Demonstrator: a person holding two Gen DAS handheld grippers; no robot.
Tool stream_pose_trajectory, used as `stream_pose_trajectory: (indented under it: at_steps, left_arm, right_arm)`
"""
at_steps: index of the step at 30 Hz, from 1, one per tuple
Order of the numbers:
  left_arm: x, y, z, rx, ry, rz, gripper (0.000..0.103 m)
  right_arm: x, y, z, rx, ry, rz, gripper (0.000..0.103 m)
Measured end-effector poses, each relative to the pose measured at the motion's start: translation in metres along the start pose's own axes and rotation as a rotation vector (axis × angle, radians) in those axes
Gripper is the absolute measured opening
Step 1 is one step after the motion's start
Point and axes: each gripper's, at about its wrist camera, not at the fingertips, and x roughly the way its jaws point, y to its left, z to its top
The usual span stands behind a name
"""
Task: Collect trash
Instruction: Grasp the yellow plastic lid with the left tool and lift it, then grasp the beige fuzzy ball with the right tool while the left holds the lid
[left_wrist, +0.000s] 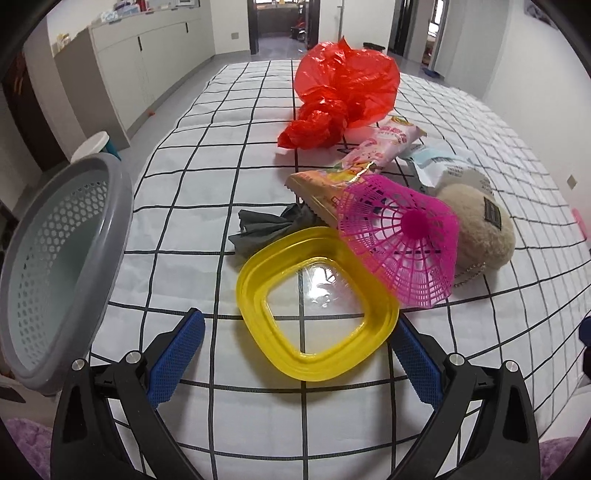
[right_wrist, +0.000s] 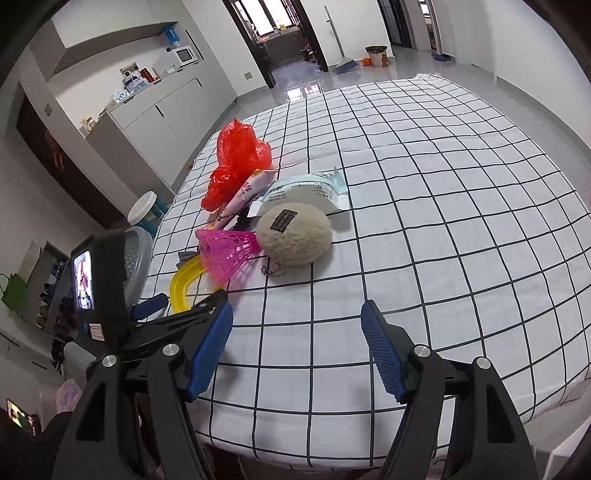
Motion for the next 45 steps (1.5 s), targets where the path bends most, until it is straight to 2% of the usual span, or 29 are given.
stream_pose_trajectory:
  at_steps: [3, 4, 6, 8, 13, 20, 27, 33, 38, 45]
  left_arm:
    - [-0.001, 0.001, 0.0, 0.007, -0.005, -0.014, 0.092]
    - [-0.001, 0.0, 0.0, 0.011, -0.01, -0.014, 0.088]
    - [-0.003, 0.0, 0.001, 0.029, -0.022, -0.011, 0.072]
    - [-0.006, -0.001, 0.001, 0.032, -0.025, -0.028, 0.069]
    - [-0.015, 0.008, -0.004, 0.027, -0.034, -0.054, 0.068]
    - [-0.046, 0.025, -0.015, 0.056, -0.084, -0.02, 0.068]
    - [-0.084, 0.051, -0.017, 0.089, -0.178, 0.028, 0.068]
    - [-0.106, 0.076, -0.011, 0.092, -0.236, 0.05, 0.068]
    - [-0.109, 0.095, -0.006, 0.073, -0.256, 0.049, 0.068]
    - [-0.093, 0.105, -0.006, 0.038, -0.24, 0.048, 0.068]
  right_arm:
    - [0.002, 0.001, -0.001, -0.003, 0.005, -0.006, 0.069]
    - [0.002, 0.001, -0.001, -0.004, 0.005, -0.007, 0.069]
    - [0.003, 0.001, -0.001, -0.006, 0.006, -0.012, 0.069]
    - [0.004, 0.001, -0.001, -0.006, 0.008, -0.017, 0.069]
    - [0.007, 0.001, -0.001, -0.008, 0.011, -0.027, 0.069]
    - [0.014, 0.003, -0.001, -0.019, 0.01, -0.047, 0.069]
    - [0.026, 0.003, 0.008, 0.005, 0.021, -0.051, 0.069]
    - [0.042, 0.017, 0.023, -0.053, 0.013, -0.094, 0.069]
    - [0.067, 0.022, 0.036, -0.08, 0.026, -0.131, 0.069]
    - [0.09, 0.02, 0.049, -0.079, 0.04, -0.133, 0.069]
